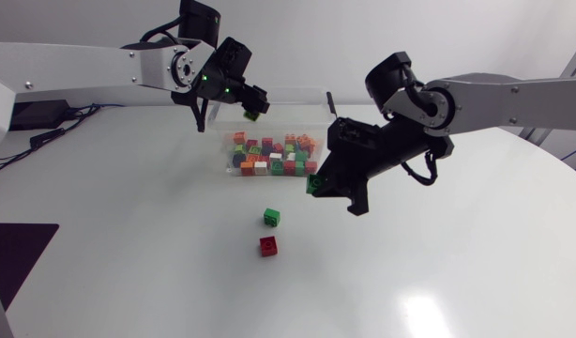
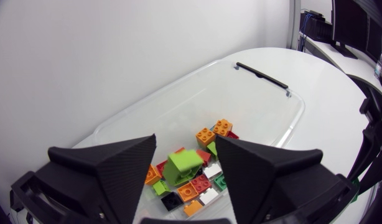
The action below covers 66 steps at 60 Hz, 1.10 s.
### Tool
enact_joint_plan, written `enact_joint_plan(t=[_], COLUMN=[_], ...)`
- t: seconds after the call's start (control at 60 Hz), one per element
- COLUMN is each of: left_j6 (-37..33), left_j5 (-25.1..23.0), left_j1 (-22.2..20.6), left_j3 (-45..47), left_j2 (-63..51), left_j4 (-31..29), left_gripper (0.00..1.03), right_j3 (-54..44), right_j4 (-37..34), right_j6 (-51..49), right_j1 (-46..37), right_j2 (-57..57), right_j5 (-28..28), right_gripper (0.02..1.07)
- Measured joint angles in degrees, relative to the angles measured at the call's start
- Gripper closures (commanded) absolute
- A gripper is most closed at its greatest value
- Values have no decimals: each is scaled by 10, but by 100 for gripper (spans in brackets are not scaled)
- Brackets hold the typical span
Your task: Place the duplo bricks in the container
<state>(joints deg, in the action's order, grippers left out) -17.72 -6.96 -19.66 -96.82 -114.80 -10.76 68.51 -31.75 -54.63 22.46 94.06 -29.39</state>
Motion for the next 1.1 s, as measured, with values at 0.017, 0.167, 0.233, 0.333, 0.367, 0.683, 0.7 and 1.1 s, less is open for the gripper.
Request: enact_joint_plan(t=[0.017, 0.167, 0.233, 0.333, 0.367, 0.683, 0.7, 1.1], left_j6=[0, 0, 0, 0, 0, -27, -31, -126], left_j5=[0, 0, 0, 0, -1, -38, -39, -78], left_j1=[1, 8, 13, 18, 19, 3, 0, -52], left_j3=[0, 8, 31, 74, 90, 229, 236, 374], left_j2=[0, 14, 41, 99, 120, 264, 267, 271], left_j4=[0, 2, 2, 2, 3, -27, -30, -63], left_gripper=[5, 5, 5, 5, 5, 5, 5, 6], right_j3=[5, 39, 54, 78, 89, 193, 198, 302], right_j4=[0, 7, 19, 38, 46, 120, 124, 173], right_j6=[3, 33, 51, 76, 86, 186, 189, 251], right_j1=[-2, -21, -29, -39, -42, -50, -50, -45], right_j2=[0, 0, 0, 3, 7, 100, 105, 222], right_j5=[0, -3, -5, -5, -6, 1, 2, 53], right_gripper=[82, 82, 82, 82, 82, 82, 82, 75])
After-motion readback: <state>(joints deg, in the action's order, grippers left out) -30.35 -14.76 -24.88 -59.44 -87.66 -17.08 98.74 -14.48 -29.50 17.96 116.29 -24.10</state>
